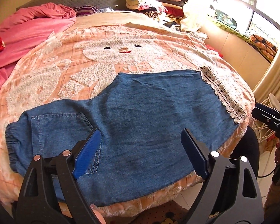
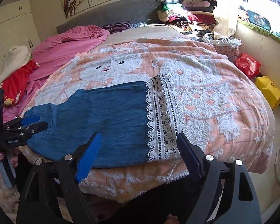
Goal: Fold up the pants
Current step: 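Lower the pants flat onto the blanket and open both tools, then grasp the lace-trimmed leg edge with the left tool and lift it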
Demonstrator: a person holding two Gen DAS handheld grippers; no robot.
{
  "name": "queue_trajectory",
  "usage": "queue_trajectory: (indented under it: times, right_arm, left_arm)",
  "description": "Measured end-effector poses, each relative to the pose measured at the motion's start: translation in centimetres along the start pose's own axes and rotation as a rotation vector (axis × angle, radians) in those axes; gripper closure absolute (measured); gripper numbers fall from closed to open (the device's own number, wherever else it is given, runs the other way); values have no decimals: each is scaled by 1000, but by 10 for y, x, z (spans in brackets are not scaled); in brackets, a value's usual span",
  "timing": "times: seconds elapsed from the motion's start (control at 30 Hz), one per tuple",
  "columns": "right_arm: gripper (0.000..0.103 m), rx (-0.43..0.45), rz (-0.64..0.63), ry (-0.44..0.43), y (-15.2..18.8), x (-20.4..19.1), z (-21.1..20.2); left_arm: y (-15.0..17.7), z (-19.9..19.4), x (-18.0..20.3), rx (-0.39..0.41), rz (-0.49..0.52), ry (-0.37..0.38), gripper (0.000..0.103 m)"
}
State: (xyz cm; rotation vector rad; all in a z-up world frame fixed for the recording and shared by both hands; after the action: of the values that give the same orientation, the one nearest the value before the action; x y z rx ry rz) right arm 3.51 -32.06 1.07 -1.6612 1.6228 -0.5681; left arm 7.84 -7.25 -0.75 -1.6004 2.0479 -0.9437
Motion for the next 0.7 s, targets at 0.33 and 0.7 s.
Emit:
queue_trajectory:
  times: [0.33,0.7]
  right_arm:
    - [21,35,4,20,-10,8,-5]
    - [21,9,56,35,-13,36,12]
  left_arm:
    - [-38,-4,26,78,65,19,16]
    - [-85,42,63,65,156,94,16]
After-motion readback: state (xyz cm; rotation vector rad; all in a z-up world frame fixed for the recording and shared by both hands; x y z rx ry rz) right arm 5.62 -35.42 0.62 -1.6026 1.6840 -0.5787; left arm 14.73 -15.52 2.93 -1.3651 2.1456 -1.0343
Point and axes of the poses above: each gripper's, at about its wrist camera, not at the fingertips, and z roughly the way its jaws point, x to its right, y to its underside, the point moved 3 cm from there along z, roughly the way its jaws point, and after that the axes turned 4 degrees about x, right-handed, at the moved point
